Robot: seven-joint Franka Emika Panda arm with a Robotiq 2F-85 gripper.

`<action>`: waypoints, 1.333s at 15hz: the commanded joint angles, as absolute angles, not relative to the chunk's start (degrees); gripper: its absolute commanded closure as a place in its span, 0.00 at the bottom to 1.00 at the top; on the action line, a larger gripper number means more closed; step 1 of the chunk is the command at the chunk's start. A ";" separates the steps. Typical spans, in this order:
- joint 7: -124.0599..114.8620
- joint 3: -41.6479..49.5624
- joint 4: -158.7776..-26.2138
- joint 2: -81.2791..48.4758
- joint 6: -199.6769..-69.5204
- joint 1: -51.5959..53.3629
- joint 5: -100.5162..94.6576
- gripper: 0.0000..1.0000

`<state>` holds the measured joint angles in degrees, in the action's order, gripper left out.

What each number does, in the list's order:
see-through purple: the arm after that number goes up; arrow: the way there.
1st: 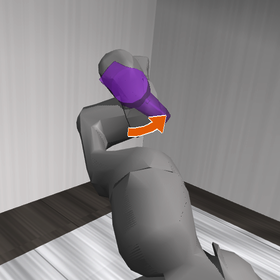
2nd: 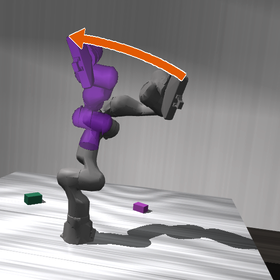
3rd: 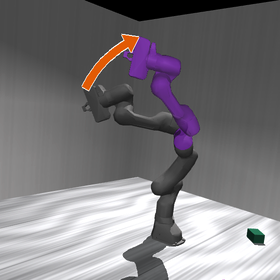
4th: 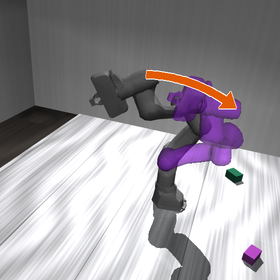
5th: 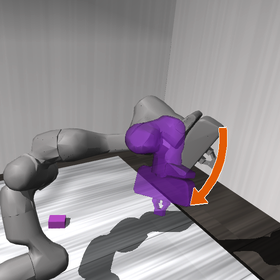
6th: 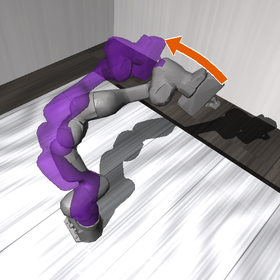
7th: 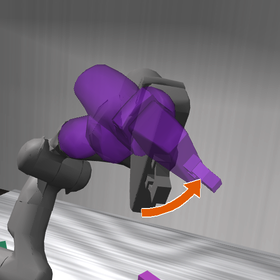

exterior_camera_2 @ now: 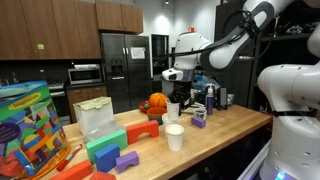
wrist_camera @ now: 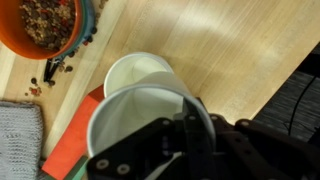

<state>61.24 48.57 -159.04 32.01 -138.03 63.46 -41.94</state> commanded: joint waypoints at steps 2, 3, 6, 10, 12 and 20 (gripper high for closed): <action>58.87 50.36 -158.99 33.34 -138.05 65.76 -45.00 1.00; 58.47 50.43 -158.97 33.42 -137.97 66.08 -45.30 1.00; 57.26 50.50 -158.96 33.92 -137.62 66.80 -46.24 1.00; 55.58 49.91 -158.96 35.23 -136.83 67.27 -47.56 1.00; 54.60 49.59 -158.95 35.71 -136.65 67.46 -48.70 1.00; 53.71 52.05 -158.96 35.39 -137.81 68.05 -50.69 1.00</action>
<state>54.54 50.06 -158.96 34.21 -137.92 67.17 -48.89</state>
